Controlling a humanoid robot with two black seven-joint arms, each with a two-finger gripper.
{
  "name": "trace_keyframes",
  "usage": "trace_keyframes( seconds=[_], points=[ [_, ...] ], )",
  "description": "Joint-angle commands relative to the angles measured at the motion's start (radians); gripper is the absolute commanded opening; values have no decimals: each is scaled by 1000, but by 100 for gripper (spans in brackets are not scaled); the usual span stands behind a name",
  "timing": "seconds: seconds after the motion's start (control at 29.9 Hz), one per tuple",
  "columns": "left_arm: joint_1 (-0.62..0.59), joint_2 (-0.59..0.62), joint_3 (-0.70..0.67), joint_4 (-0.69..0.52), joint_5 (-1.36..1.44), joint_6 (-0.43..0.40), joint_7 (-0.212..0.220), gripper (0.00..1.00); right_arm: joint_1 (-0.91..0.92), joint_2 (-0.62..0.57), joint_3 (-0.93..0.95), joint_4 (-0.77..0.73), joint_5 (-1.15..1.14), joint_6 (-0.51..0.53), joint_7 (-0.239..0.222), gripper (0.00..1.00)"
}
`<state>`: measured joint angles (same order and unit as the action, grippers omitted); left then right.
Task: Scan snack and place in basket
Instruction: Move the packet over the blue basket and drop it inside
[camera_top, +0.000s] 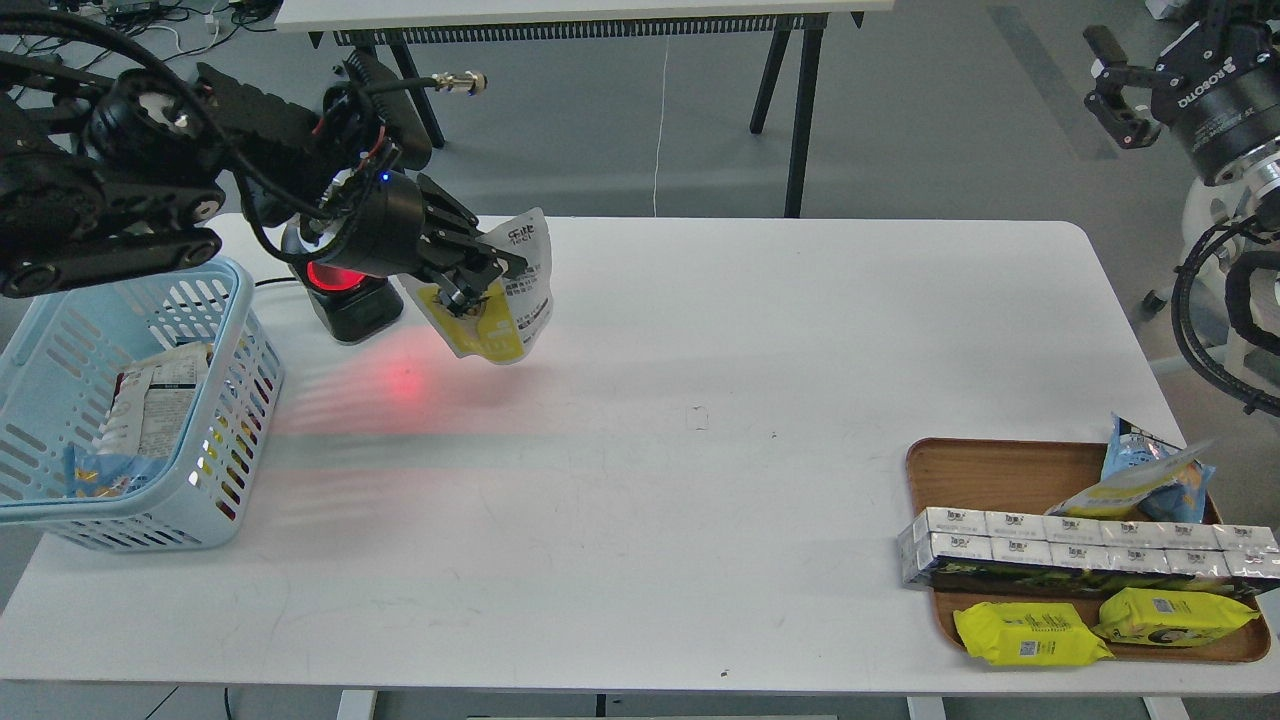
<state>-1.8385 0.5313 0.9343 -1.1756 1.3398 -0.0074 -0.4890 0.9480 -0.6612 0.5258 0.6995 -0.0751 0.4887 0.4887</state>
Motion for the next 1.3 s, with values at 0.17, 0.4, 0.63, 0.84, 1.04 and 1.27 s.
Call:
trace_keyframes(
  seconds=[0.17,0.4,0.63,0.84,1.04,1.27],
  points=[
    [100,3,46,161,4,0,0,0,2,5,19,2,0,0,0,100],
    [99,93,37,174,-2,-48,0,0,2,5,19,0,0,0,0,100],
    [-4,284,-61,108,-14,-124,0,0,0,15,19,-2,0,0,0,100],
    [-65,456,-61,74,-8,-140,0,0,0,15,19,-3,0,0,0,100],
    [-70,627,-65,65,25,-141,0,0,0,15,19,-3,0,0,0,100],
    [-51,693,-66,67,102,-146,0,0,-2,17,19,-3,-2,0,0,100]
  ],
)
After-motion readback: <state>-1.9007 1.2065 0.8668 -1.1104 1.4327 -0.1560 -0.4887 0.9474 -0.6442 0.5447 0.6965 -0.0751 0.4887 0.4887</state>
